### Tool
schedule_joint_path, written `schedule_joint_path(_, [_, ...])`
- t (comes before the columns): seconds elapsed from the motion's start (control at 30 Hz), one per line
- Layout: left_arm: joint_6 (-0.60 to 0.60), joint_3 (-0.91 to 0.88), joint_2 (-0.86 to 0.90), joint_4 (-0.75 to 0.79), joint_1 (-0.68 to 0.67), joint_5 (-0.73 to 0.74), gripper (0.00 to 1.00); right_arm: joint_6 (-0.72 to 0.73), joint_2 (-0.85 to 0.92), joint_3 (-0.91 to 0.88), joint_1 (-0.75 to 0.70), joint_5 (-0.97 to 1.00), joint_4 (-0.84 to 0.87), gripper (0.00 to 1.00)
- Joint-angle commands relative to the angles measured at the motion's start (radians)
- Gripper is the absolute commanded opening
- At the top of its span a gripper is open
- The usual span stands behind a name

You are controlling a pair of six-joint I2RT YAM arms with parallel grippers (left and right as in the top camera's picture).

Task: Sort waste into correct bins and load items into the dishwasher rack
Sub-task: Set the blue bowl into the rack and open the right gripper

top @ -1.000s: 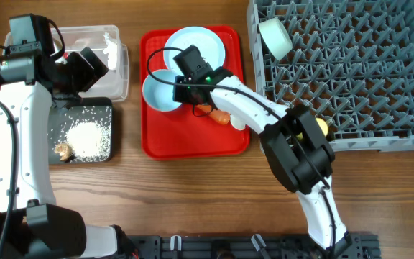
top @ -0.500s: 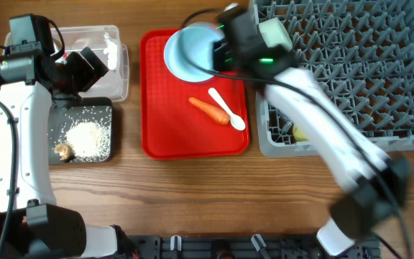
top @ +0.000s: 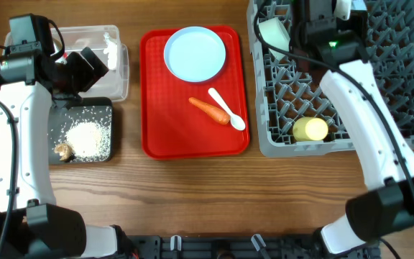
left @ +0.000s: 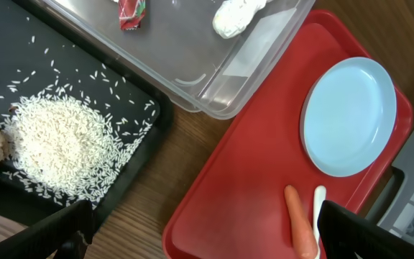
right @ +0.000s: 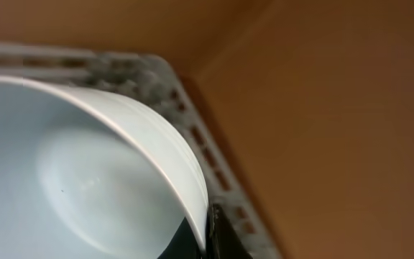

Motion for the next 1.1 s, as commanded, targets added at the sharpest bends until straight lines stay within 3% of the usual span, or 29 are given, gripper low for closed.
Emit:
schedule_joint_path(0.0, [0.0, -0.005, -0.005, 0.0, 0.003, -0.008, 1.0, -0.166, 0.034, -0.003, 0.002, 0.103, 0.008, 0.04])
schedule_joint_path(0.17, [0.0, -0.005, -0.005, 0.0, 0.003, -0.008, 1.0, -0.235, 0.072, -0.003, -0.034, 0.056, 0.16, 0.04])
schedule_joint_path(0.43, [0.0, -0.005, -0.005, 0.001, 0.003, -0.008, 1.0, -0.724, 0.222, -0.003, -0.09, 0.026, 0.584, 0.04])
schedule_joint_path(0.57, [-0.001, -0.005, -0.005, 0.005, 0.003, -0.008, 1.0, -0.89, 0.307, -0.003, -0.097, 0.023, 0.786, 0.04])
schedule_joint_path(0.73, [-0.003, -0.005, -0.005, 0.004, 0.003, -0.005, 1.0, -1.044, 0.41, -0.003, -0.098, -0.017, 0.908, 0.04])
schedule_joint_path(1.07, [-0.003, -0.005, -0.005, 0.003, 0.003, -0.005, 1.0, -1.079, 0.493, -0.003, -0.117, -0.018, 0.931, 0.04])
